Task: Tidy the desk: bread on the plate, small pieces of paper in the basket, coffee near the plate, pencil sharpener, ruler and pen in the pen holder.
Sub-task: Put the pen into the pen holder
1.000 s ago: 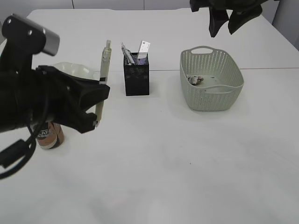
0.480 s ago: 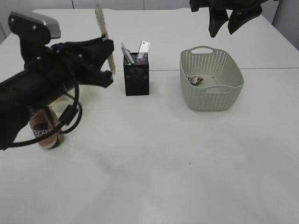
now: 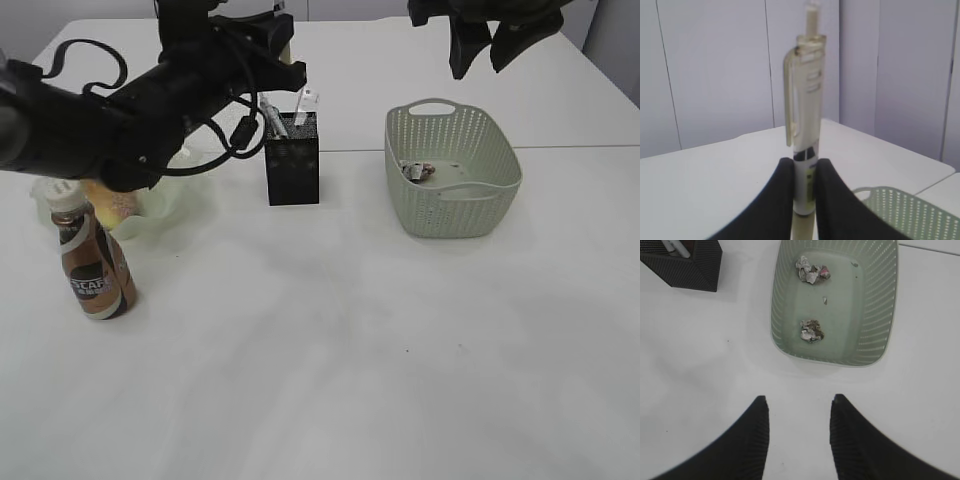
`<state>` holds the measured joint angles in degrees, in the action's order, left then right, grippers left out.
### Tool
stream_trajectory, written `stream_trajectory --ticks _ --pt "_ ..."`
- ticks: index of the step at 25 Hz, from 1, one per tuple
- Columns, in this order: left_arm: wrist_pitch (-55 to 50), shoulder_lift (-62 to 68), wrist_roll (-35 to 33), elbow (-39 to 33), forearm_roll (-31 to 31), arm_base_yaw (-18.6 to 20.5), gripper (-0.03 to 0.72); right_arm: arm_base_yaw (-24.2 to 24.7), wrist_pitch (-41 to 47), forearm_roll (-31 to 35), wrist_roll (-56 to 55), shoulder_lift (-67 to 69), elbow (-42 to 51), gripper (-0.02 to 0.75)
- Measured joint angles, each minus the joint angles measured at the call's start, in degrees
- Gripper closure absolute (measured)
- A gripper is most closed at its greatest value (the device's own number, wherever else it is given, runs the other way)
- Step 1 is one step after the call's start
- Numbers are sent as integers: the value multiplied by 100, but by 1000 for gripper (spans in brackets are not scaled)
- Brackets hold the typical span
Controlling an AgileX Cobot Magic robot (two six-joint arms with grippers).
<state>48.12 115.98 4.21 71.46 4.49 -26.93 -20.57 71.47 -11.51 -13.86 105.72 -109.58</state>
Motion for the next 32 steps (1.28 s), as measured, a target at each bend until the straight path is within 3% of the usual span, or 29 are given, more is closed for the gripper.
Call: stream_trajectory --ticks 4,11,19,32 --pt "-576 594 0 839 9 63 622 0 0 0 34 0 0 438" --pt "-980 1398 0 1673 55 86 622 0 0 -21 103 0 0 438" --pt "-1261 1939 -5 2135 30 155 621 0 0 -21 172 0 0 438" --pt "-1471 2006 19 2196 9 314 615 0 0 -21 181 0 0 438"
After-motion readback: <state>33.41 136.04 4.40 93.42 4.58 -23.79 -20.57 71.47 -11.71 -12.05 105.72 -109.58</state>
